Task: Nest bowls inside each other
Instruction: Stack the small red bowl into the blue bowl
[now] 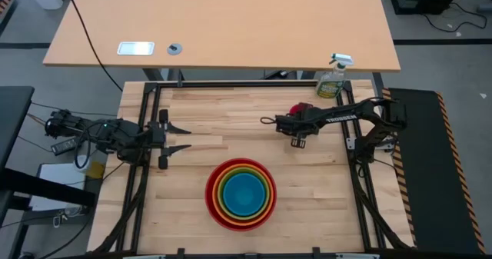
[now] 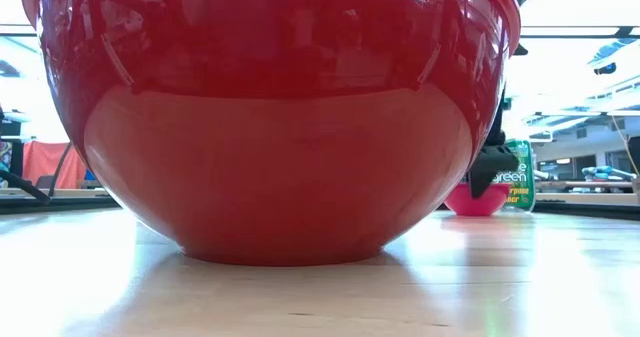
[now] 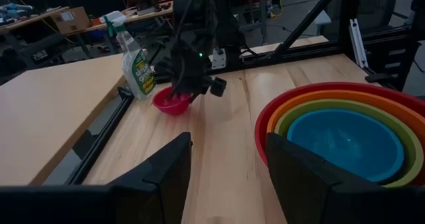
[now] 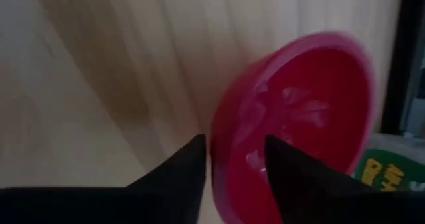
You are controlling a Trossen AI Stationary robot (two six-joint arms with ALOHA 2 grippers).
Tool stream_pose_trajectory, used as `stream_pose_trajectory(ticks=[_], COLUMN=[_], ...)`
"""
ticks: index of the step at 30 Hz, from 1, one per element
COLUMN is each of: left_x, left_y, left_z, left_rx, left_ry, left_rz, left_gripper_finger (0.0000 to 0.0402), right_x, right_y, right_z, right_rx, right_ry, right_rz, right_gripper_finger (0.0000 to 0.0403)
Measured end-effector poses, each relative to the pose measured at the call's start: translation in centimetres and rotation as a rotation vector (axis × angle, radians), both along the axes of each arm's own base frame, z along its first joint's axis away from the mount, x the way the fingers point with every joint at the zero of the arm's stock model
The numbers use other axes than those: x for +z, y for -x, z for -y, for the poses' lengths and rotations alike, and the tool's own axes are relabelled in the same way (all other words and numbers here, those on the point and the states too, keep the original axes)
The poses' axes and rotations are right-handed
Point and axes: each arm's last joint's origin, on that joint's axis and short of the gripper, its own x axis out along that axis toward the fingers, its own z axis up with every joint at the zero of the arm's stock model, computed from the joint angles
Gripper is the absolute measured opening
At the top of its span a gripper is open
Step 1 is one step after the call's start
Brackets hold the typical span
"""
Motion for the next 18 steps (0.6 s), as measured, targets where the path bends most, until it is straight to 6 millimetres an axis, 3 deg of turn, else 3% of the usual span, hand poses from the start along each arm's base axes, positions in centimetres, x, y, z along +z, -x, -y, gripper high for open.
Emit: stream_pose_trajectory(ticks=[6, 10, 18], left_x=[0.0, 0.0, 0.0], left_y=[0.0, 0.0, 0.0], left_z=[0.0, 0.0, 0.0], left_rx=[-0.001, -0.001, -0.005], left_ry=[-0.004, -0.005, -0.026], left_rz=[0.001, 0.001, -0.002], left_gripper_finger=[0.0196, 0.0196, 0.0196], right_x=[-0.5, 0.2, 4.9], right_y=[0.4, -0.1, -3.1], right_z=[-0.3, -1.3, -6.4], right_rx=[-0.008, 0.01, 0.114], right_ry=[-0.022, -0.035, -0.008], right_rz=[-0.01, -0.012, 0.087], right_gripper_finger=[0.0077, 0.0023, 0.0038])
